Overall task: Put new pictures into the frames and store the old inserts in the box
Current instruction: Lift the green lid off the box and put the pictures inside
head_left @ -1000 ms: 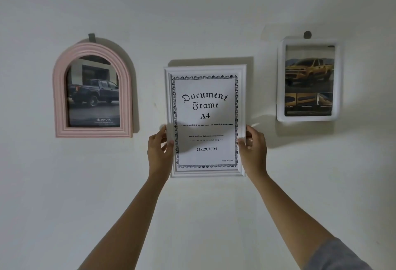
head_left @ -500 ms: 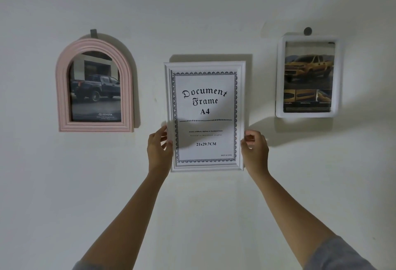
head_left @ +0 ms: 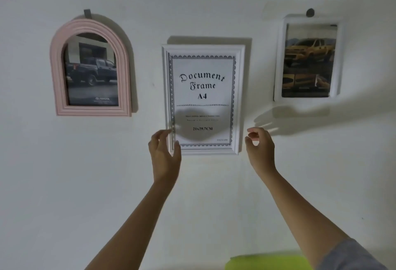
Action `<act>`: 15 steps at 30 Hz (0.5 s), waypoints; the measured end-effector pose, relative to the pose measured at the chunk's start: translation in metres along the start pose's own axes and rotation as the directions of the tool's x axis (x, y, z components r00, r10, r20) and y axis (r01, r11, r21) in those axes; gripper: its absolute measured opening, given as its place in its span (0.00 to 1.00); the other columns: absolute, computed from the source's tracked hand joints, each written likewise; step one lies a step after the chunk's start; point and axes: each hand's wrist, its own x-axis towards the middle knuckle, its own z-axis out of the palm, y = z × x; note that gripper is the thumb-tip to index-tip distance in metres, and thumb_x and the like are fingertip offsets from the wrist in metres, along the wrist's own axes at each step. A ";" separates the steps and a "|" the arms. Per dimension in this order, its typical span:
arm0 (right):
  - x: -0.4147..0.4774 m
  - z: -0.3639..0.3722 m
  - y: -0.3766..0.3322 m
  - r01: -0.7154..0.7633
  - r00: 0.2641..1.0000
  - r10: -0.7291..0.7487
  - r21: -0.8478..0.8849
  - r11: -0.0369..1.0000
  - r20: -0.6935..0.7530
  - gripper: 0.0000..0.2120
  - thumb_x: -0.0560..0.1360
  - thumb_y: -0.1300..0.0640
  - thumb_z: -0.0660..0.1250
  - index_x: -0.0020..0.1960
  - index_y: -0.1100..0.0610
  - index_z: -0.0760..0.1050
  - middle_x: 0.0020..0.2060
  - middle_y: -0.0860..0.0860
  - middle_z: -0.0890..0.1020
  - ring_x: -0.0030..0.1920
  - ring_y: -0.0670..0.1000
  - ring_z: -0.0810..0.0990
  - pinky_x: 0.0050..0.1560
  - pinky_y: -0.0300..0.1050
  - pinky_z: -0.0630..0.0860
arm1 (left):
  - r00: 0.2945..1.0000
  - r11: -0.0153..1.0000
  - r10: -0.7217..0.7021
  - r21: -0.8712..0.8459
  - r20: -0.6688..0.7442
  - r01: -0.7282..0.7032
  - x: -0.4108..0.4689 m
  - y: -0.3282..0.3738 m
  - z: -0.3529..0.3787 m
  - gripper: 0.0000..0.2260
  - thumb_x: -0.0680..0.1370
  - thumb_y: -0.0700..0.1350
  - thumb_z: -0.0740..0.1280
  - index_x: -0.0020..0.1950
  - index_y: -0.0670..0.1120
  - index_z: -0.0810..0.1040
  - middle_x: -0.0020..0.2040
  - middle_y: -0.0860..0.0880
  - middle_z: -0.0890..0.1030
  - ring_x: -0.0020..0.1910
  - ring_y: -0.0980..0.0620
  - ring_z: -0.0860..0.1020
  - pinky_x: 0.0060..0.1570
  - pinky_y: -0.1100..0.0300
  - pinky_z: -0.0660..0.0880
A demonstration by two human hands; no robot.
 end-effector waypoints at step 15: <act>-0.227 -0.143 0.203 -0.197 0.601 0.753 -0.864 0.464 0.268 0.23 0.79 0.51 0.55 0.71 0.58 0.59 0.70 0.54 0.63 0.70 0.55 0.62 0.64 0.50 0.66 | 0.423 0.915 -0.370 0.403 0.827 0.014 -0.307 -0.077 0.059 0.27 0.79 0.57 0.56 0.74 0.46 0.57 0.71 0.47 0.62 0.70 0.49 0.62 0.66 0.58 0.60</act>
